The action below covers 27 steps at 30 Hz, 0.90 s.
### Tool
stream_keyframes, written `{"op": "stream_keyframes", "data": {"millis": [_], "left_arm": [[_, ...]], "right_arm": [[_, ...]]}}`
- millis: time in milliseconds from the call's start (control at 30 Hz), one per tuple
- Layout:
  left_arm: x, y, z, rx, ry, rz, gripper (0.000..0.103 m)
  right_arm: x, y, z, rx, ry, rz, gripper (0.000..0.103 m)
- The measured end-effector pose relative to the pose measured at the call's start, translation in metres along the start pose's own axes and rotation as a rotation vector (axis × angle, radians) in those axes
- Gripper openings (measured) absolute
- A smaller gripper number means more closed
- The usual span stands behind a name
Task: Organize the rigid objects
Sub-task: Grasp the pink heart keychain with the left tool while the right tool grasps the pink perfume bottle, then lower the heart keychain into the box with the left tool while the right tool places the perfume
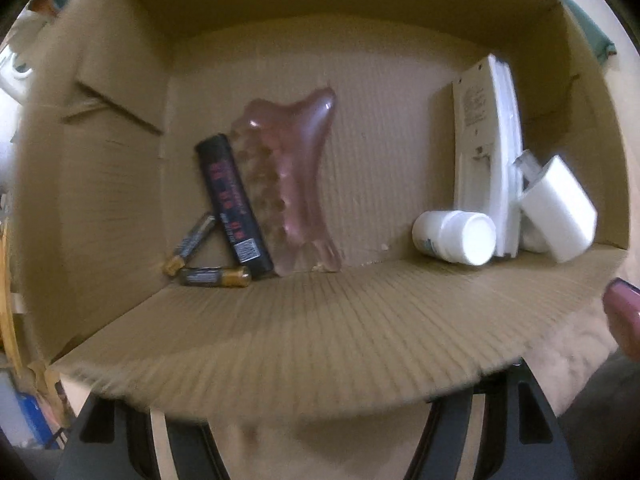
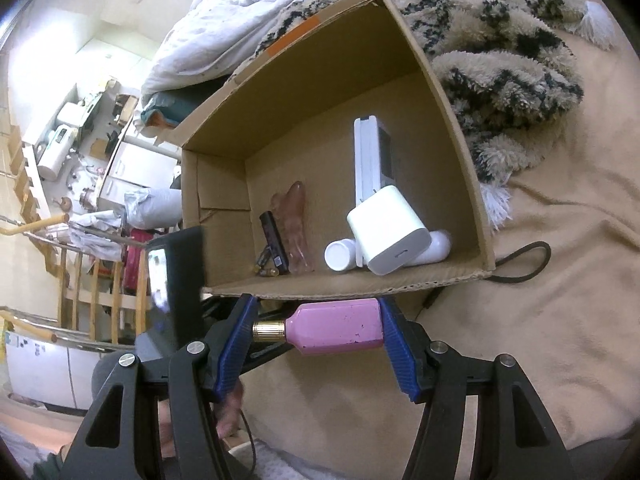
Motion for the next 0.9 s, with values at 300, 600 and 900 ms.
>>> {"op": "stream_keyframes", "data": {"millis": [300, 600, 900], "left_arm": [[0.011, -0.003, -0.006, -0.010, 0.006, 0.103, 0.053], [0.034, 0.022, -0.045, 0.012, 0.085, 0.120, 0.053], [0.049, 0.080, -0.068, -0.112, 0.107, 0.097, 0.053]], "right_arm": [[0.001, -0.003, 0.001, 0.008, 0.013, -0.010, 0.065], [-0.002, -0.007, -0.002, 0.016, 0.019, -0.046, 0.065], [0.000, -0.004, -0.006, 0.000, 0.037, -0.059, 0.065]]}}
Point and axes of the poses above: each gripper's, at about its wrist camera, not at the fingertips, and y roughly against the way its jaws point, x to its left, z to its top, the point moved 5 cm from there along -y, roughly the way its jaws point, and after that the axes turned 2 degrees about z, right-handed, at the moved point
